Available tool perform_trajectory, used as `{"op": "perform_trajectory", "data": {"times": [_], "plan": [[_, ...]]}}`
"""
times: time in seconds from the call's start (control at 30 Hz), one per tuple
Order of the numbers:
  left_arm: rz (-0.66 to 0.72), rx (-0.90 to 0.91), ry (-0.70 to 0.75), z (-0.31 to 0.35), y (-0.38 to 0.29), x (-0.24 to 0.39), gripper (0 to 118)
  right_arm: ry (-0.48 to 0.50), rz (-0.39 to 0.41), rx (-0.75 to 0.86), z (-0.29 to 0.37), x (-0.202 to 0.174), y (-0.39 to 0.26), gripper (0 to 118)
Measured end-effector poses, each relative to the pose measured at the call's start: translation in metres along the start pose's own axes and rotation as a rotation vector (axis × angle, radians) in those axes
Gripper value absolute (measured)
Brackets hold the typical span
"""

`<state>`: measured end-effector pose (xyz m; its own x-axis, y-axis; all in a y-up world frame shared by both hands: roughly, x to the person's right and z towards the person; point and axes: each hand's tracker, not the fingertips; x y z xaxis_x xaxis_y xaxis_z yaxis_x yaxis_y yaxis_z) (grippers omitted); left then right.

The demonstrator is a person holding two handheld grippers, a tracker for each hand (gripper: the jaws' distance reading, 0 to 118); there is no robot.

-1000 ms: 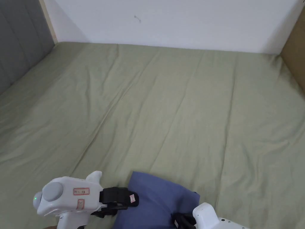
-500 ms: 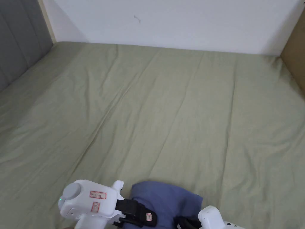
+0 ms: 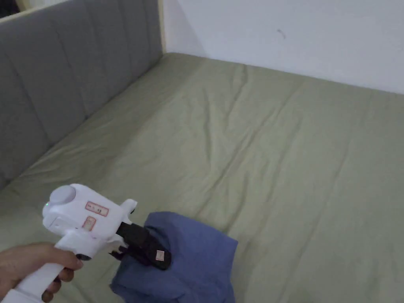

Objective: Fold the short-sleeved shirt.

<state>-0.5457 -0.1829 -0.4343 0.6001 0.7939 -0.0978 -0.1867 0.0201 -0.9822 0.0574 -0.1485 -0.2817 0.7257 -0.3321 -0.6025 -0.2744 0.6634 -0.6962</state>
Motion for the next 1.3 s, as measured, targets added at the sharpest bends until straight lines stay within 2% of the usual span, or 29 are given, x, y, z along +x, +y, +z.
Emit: {"op": "perform_trajectory", "data": {"times": [0.1,0.2,0.33,0.37,0.4,0.43,0.47,0.5,0.6,0.67,0.73,0.8,0.87,0.9,0.97,1.03,1.07,1.13,1.23,1.3], "plan": [[0.006,0.011,0.126,0.082,0.02,-0.025,21,0.001,-0.015,-0.033,-0.01,-0.02,0.001,0],[0.063,0.003,0.178,0.142,0.041,-0.054,21,0.04,-0.068,-0.056,-0.024,-0.032,0.004,0],[0.079,-0.011,0.305,0.168,0.063,-0.081,21,0.05,-0.076,-0.07,-0.042,-0.042,0.016,0],[0.106,-0.02,0.325,0.169,0.066,-0.087,24,0.054,-0.075,-0.072,-0.044,-0.044,0.019,0],[0.132,-0.037,0.345,0.168,0.068,-0.093,38,0.064,-0.073,-0.067,-0.044,-0.045,0.021,0],[0.14,-0.061,0.431,0.168,0.069,-0.094,59,0.067,-0.067,-0.061,-0.043,-0.047,0.026,0],[0.132,-0.065,0.506,0.167,0.067,-0.091,72,0.069,-0.063,-0.055,-0.041,-0.048,0.029,0],[0.103,-0.094,0.623,0.172,0.066,-0.091,70,0.075,-0.056,-0.043,-0.038,-0.049,0.032,0],[0.187,-0.109,0.802,0.195,0.056,-0.068,71,0.078,-0.05,-0.004,-0.027,-0.049,0.039,0],[0.099,-0.063,0.857,0.215,0.048,-0.04,71,0.071,-0.064,0.053,-0.016,-0.047,0.041,0],[0.046,0.073,0.886,0.227,0.03,0.004,70,0.076,-0.091,0.116,-0.002,-0.046,0.046,0],[-0.008,0.28,0.875,0.231,-0.003,0.063,69,0.033,-0.099,0.179,0.017,-0.051,0.057,0],[-0.135,0.479,0.828,0.221,-0.042,0.119,67,-0.031,-0.1,0.238,0.039,-0.052,0.066,0],[-0.227,0.57,0.84,0.21,-0.066,0.15,61,-0.094,-0.094,0.261,0.052,-0.053,0.071,0],[-0.404,0.712,0.821,0.178,-0.113,0.202,38,-0.146,-0.069,0.34,0.08,-0.051,0.076,0],[-0.54,0.823,0.814,0.136,-0.157,0.247,37,-0.258,-0.037,0.404,0.11,-0.053,0.081,0],[-0.606,0.899,0.833,0.111,-0.18,0.268,32,-0.308,-0.002,0.446,0.125,-0.052,0.08,0],[-0.739,1.08,0.799,0.061,-0.228,0.298,12,-0.408,0.044,0.528,0.158,-0.055,0.078,0],[-0.753,1.238,0.756,0.003,-0.274,0.327,0,-0.523,0.009,0.59,0.19,-0.057,0.072,0],[-0.737,1.267,0.67,-0.024,-0.291,0.338,0,-0.618,0.005,0.628,0.207,-0.057,0.06,0]]}}
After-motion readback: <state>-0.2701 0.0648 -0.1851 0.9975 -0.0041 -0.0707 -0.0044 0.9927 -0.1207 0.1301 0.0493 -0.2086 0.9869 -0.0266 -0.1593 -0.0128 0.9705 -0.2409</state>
